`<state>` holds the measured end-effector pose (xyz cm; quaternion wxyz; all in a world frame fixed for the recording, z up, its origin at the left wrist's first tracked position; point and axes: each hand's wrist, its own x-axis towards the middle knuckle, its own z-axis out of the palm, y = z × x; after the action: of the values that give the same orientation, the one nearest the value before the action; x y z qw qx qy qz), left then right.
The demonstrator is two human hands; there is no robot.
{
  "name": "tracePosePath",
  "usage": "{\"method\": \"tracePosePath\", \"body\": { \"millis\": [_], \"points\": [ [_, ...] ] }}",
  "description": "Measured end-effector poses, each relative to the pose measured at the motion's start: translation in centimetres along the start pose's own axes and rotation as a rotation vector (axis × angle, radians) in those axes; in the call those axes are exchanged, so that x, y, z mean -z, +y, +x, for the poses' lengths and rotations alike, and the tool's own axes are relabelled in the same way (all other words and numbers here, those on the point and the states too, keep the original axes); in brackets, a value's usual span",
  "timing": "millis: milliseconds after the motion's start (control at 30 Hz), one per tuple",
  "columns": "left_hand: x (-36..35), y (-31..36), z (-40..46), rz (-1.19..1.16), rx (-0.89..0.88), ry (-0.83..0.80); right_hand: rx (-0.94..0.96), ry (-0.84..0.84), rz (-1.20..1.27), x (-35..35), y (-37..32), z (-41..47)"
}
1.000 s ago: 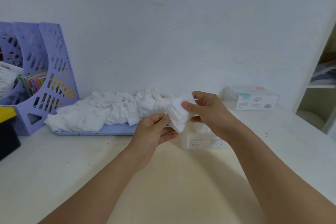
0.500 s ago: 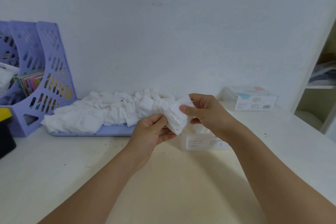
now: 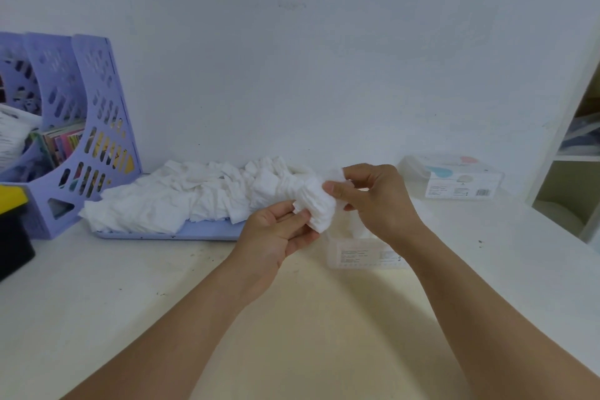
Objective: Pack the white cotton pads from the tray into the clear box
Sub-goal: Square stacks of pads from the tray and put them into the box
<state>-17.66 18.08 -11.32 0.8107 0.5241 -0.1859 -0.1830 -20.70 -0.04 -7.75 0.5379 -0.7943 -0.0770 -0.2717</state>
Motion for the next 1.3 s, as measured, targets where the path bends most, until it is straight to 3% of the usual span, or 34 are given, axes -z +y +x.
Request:
{"method": "tracePosePath", "body": {
  "millis": [133, 367, 767, 967, 1067, 1167, 1300],
  "points": [
    [-0.4, 0.3, 0.0, -0.071, 0.04, 0.029, 0.111, 0.04, -0.04, 0.1, 0.0, 0.2],
    [-0.7, 0.4, 0.1, -0.091, 0.061, 0.039, -0.017, 0.006, 0.142, 0.2, -0.3, 0.0],
    [-0.6, 0.1, 0.0, -0.053, 0.106, 0.06, 0.081, 0.021, -0.107, -0.3, -0.1, 0.0],
    [0.0, 0.3, 0.3, -0.14, 0.148, 0.189, -0.032, 0.099, 0.189, 1.1, -0.9, 0.1],
    [-0.3, 0.2, 0.1, -0.082, 0.113, 0.146, -0.135, 0.043, 0.335, 1.4, -1.1, 0.1],
    [-0.7, 0.2, -0.2, -0.034, 0.082, 0.061, -0.154, -0.045, 0.252, 0.6, -1.1, -0.2],
    [-0.9, 0.3, -0.3, -0.021, 0.075, 0.013, -0.126, -0.026, 0.166, 0.1, -0.6, -0.2]
  ]
}}
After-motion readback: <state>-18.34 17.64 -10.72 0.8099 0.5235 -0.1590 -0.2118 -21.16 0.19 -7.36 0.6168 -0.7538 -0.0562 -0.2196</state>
